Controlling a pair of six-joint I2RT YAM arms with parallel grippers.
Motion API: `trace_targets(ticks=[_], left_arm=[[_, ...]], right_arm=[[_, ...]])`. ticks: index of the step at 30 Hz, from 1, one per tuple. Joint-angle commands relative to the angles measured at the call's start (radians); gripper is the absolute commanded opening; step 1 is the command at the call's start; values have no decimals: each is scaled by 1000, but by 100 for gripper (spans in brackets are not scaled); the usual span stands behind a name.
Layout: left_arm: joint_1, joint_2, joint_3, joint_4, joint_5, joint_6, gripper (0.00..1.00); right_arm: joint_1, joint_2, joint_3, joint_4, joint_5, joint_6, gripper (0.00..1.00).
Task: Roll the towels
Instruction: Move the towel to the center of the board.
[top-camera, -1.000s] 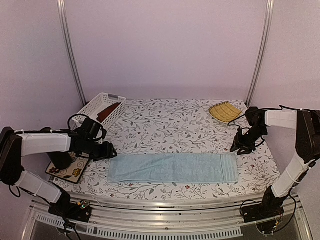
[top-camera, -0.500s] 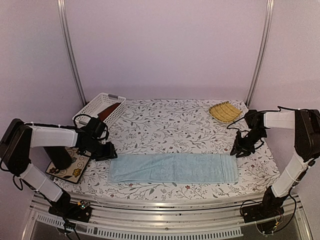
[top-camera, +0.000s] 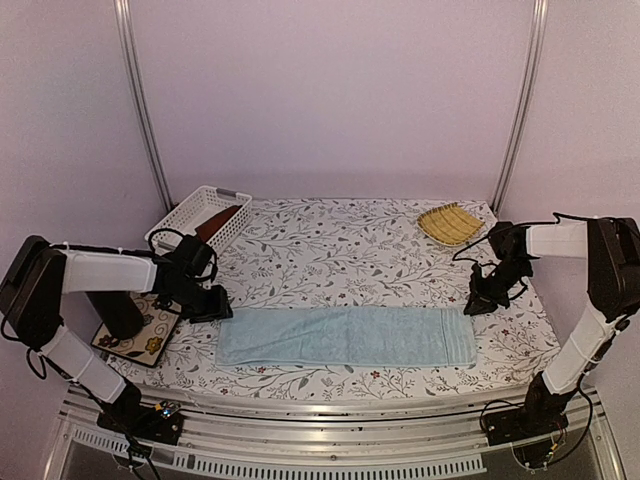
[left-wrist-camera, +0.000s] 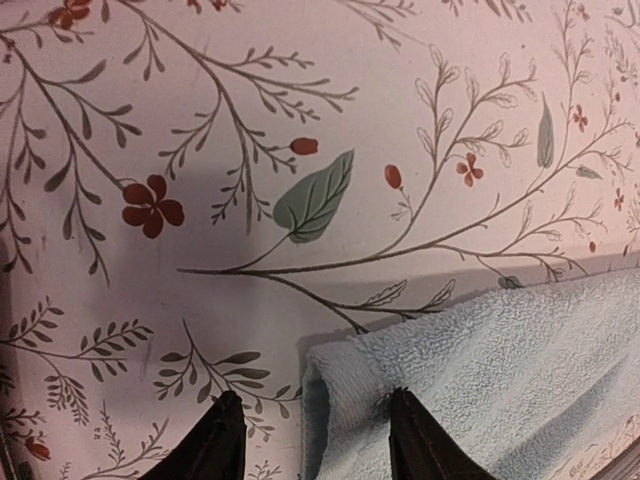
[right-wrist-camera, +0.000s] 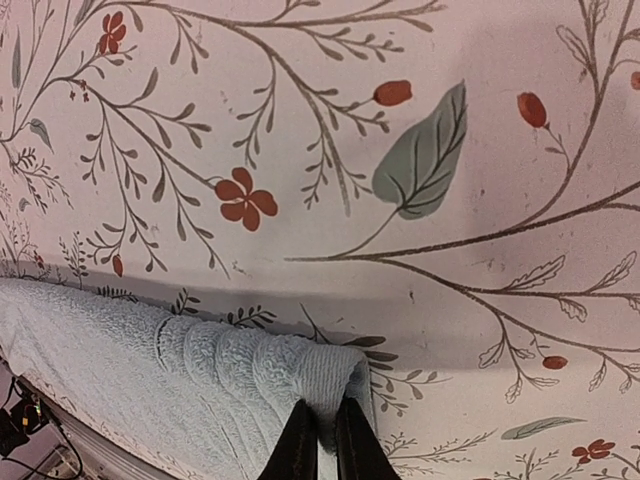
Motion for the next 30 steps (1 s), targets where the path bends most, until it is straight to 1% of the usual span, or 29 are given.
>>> trace_targets(ticks=[1,4,7,9,12,13,21,30], left_arm=[[-23,4,37,-48,-58,8,51],[-44,13,47,-66,-90,16,51],[-55,55,62,-102,-103,20,50],[-63,77,65,-112,-106,28,50],[-67,108,70,-126,-109,36,44],[-66,115,71,-129,-114,38,43],[-64,173,105,-134,-164,56,44],[-48,306,228,-119,-217,96,45]], right_arm=[[-2,23,30,11,21,0,10],[-1,38,40,16,31,-3,8],[-1,50,46,25,39,0,5],[-1,62,53,27,46,1,4],[-1,75,68,27,78,-1,4],[-1,79,75,26,88,-3,4],[-1,142,150,24,133,-11,4],[0,265,280,34,140,-13,4]])
